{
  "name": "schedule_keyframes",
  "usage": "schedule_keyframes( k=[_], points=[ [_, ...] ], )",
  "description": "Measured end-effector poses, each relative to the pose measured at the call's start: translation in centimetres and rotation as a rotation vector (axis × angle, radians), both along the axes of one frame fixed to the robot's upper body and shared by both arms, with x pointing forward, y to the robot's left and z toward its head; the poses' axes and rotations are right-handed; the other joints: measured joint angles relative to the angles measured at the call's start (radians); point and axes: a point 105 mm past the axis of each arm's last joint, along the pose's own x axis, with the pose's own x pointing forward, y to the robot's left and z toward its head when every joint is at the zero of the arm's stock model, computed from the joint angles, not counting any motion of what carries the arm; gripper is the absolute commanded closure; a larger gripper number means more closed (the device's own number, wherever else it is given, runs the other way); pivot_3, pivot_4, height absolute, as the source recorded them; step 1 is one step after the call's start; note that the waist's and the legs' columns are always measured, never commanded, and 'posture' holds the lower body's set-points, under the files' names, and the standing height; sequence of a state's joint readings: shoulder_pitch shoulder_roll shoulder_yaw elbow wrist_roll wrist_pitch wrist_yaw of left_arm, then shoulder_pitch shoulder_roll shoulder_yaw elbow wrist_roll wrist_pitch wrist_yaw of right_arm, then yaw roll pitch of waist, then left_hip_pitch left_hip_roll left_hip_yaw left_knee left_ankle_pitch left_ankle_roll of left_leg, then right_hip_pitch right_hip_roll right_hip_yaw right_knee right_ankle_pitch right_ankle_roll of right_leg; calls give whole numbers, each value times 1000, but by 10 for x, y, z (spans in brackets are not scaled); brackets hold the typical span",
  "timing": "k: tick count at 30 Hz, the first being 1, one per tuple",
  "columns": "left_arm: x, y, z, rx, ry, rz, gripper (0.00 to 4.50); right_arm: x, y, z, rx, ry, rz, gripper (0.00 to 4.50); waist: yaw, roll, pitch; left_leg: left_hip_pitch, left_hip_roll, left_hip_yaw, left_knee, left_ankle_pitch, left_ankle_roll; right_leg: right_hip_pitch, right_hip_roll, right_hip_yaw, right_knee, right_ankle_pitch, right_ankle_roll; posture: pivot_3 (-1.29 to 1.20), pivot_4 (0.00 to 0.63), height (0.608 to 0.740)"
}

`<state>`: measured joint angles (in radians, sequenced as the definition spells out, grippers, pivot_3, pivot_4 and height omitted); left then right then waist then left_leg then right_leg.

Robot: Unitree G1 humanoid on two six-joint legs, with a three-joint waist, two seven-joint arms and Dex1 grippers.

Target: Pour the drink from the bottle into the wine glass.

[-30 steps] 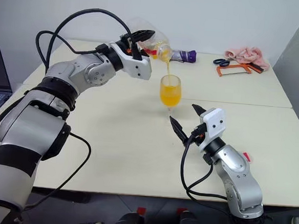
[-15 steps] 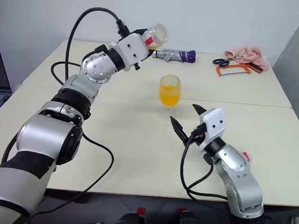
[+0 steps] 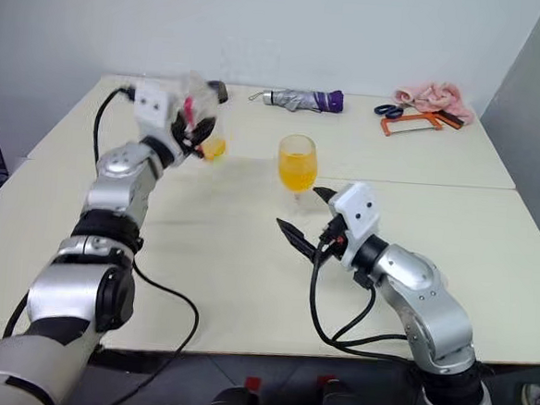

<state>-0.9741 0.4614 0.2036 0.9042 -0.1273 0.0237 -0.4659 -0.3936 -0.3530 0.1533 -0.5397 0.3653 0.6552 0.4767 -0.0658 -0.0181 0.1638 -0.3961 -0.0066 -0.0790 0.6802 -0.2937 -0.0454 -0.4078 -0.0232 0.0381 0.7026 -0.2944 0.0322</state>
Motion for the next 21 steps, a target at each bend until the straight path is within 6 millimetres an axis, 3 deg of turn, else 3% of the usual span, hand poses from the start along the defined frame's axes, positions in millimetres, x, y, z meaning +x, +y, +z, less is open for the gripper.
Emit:
schedule_keyframes(
  k=[3, 7, 15, 21],
  points=[
    [-7, 13, -17, -62, 54, 46, 2811, 3, 7, -3, -20, 17, 19, 0, 7, -1, -1, 0, 0, 0, 1, 0, 0, 0, -1, 0, 0, 0, 0, 0, 150, 740],
    [-11, 23, -23, -106, 67, 78, 2811, 6, 11, -9, -45, 30, 20, 0, 14, -2, -1, 0, 0, 0, 1, 0, 0, 0, -2, 0, 0, 0, 0, 0, 150, 740],
    [-13, 26, -35, -106, 79, 89, 2811, 7, 14, -12, -53, 38, 33, 0, 13, -2, -1, 0, -1, 1, 1, 0, 0, 0, -2, 0, 0, 0, 0, 0, 150, 740],
    [-14, 25, -41, -113, 83, 87, 987, 7, 14, -12, -57, 36, 32, 0, 12, -2, -1, 0, -1, 1, 1, 0, 0, 0, -2, 0, 1, 0, 0, 0, 150, 740]
  ],
)
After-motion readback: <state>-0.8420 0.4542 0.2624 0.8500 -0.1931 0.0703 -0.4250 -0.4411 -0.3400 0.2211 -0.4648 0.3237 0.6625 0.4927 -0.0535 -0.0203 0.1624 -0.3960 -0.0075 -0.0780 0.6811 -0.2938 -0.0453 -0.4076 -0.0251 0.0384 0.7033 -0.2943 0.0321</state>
